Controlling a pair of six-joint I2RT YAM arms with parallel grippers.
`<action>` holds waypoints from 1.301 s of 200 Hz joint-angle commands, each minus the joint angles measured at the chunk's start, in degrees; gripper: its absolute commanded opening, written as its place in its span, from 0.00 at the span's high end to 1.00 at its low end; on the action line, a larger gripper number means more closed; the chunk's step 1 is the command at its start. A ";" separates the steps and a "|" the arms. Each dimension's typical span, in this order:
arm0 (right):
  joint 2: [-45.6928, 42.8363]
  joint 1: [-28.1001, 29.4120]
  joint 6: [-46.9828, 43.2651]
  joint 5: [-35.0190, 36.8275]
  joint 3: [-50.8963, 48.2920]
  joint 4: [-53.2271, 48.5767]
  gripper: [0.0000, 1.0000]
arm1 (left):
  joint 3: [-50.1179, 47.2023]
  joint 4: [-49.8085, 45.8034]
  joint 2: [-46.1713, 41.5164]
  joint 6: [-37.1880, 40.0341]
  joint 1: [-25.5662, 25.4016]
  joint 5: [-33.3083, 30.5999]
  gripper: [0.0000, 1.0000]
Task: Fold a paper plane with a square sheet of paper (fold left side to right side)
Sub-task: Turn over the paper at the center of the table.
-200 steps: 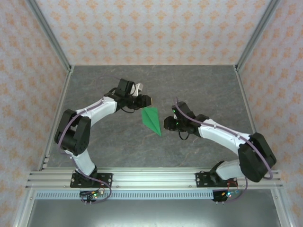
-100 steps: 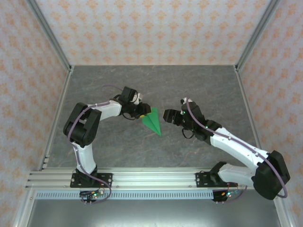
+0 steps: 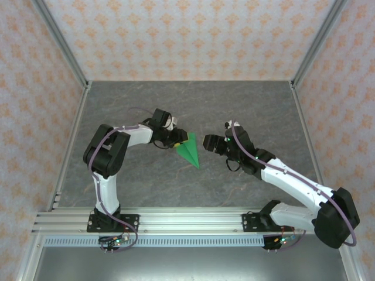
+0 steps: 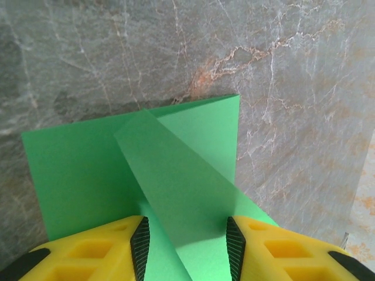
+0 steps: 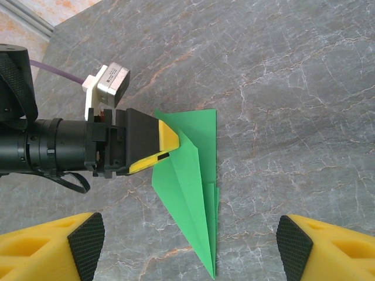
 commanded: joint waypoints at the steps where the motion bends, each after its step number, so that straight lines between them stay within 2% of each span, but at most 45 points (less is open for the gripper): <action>1: -1.15 0.12 -0.96 1.31 -0.36 -0.52 0.20 | 1.14 3.91 2.00 -2.25 -0.05 1.53 0.59; 30: -1.24 0.07 -0.43 1.17 -0.75 -0.31 0.18 | 2.73 4.75 2.67 -2.66 -0.32 2.01 0.66; 67: -2.46 -2.54 1.24 -3.62 -3.01 3.36 0.02 | 2.93 7.87 1.17 -2.52 -0.32 3.12 0.80; 109: -2.46 -11.46 1.53 -20.26 -5.45 8.96 0.00 | 3.17 10.40 -3.02 -2.23 -0.32 4.29 0.93; 147: -1.80 -23.74 6.77 -37.41 -8.75 22.97 0.00 | 6.31 6.00 -11.76 -0.18 0.69 4.93 0.95; 165: -0.12 -27.02 8.64 -43.56 -7.79 27.77 0.00 | 8.48 4.15 -15.67 0.02 1.34 5.07 0.95; 179: 1.74 -27.30 9.82 -47.58 -6.25 30.90 0.00 | 10.25 3.22 -18.09 0.02 1.66 5.35 0.95; 206: 3.73 -27.30 16.49 -52.03 -5.94 43.03 0.00 | 13.29 4.00 -20.99 -1.55 1.62 6.77 0.95; 260: 5.27 -23.45 21.35 -52.58 -4.37 52.15 0.00 | 15.40 11.18 -23.99 -7.49 1.07 9.82 0.95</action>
